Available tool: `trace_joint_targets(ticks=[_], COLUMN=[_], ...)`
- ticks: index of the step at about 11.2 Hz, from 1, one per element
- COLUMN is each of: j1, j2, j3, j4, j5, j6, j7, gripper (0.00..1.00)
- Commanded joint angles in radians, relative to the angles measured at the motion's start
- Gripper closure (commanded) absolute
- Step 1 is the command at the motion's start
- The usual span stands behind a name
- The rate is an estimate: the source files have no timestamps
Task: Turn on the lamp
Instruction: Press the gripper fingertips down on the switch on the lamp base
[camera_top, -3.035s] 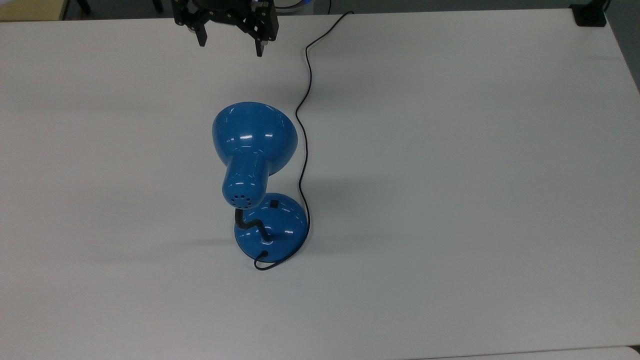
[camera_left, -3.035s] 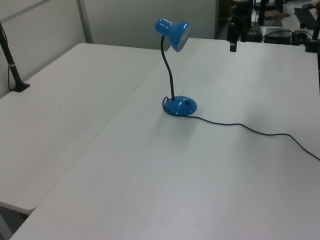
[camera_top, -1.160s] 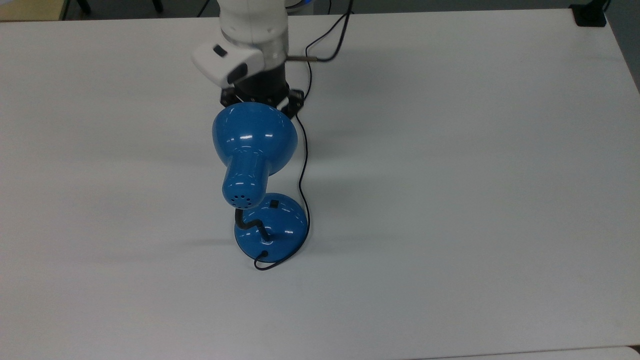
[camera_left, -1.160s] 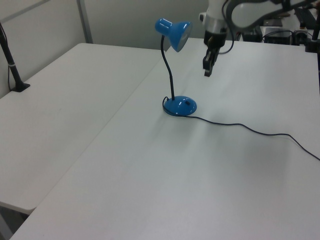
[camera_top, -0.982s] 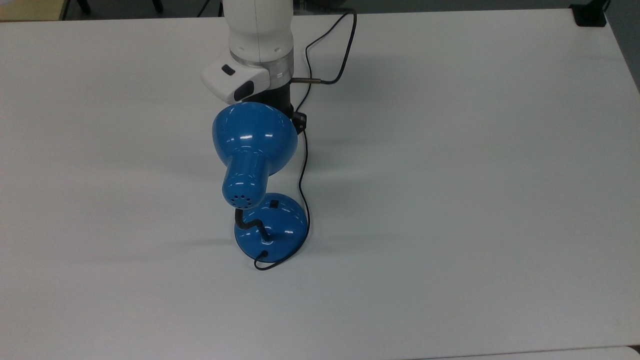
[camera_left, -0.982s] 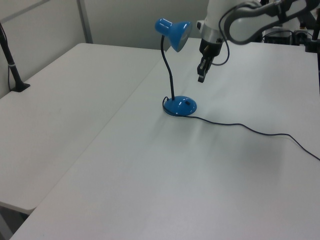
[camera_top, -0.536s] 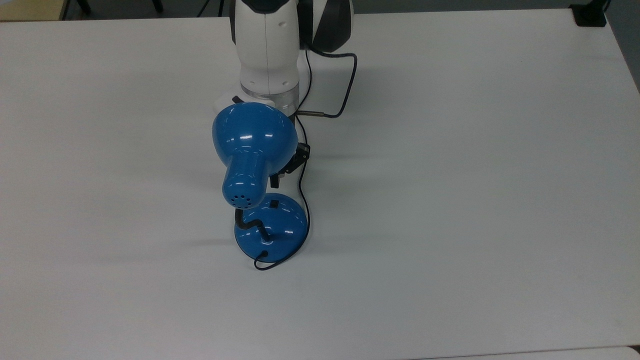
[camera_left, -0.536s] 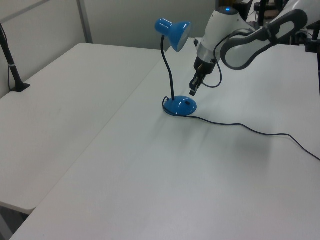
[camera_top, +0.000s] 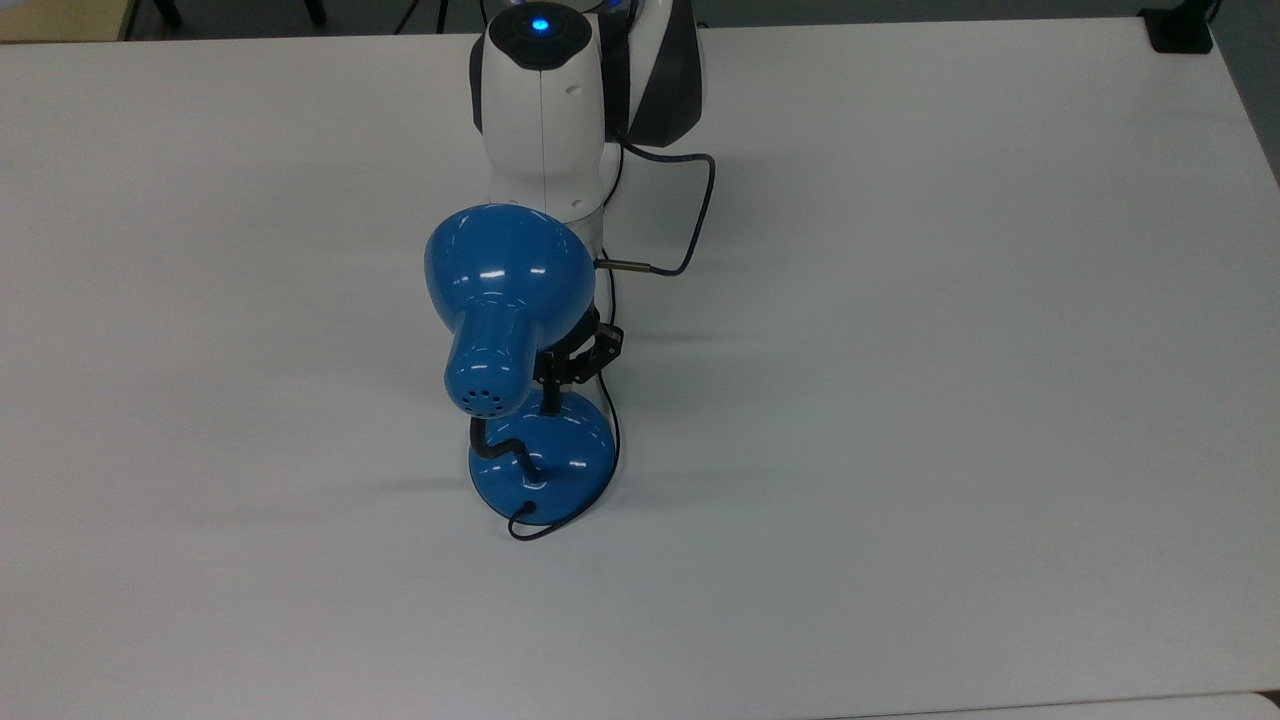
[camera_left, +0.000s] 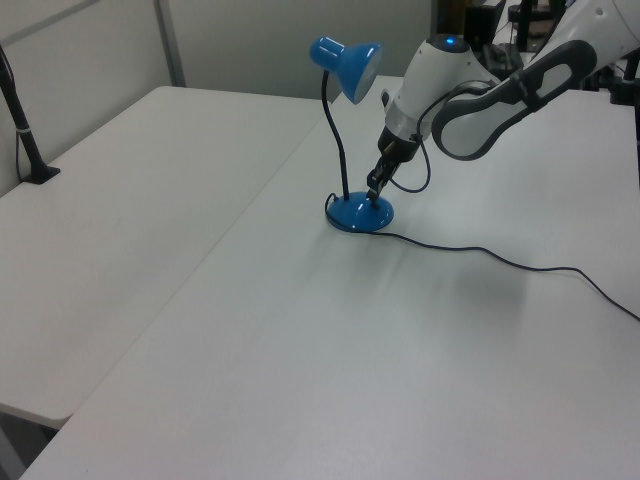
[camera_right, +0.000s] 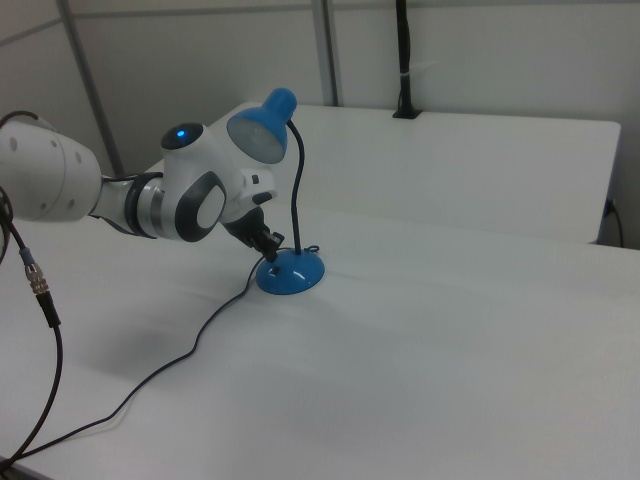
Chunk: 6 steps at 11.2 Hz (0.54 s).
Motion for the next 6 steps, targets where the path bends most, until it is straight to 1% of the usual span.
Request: trace_joint_targets(ticks=[1,2,4,6], j1=[0.017,0.020,0.026,0.026], j2=[0.053,0.059,0.070,0.074], j3=[-0.011,-0.011,-0.010,-0.010], j4=[0.048,0.050,0.050,0.050], j5=[-0.029,-0.052,-0.130,-0.142], j6=[0.013,0.013,0.013,0.015], j7=[0.036,0.065,0.125,0.139], gripper=[1.00,1.00,1.00,1.00])
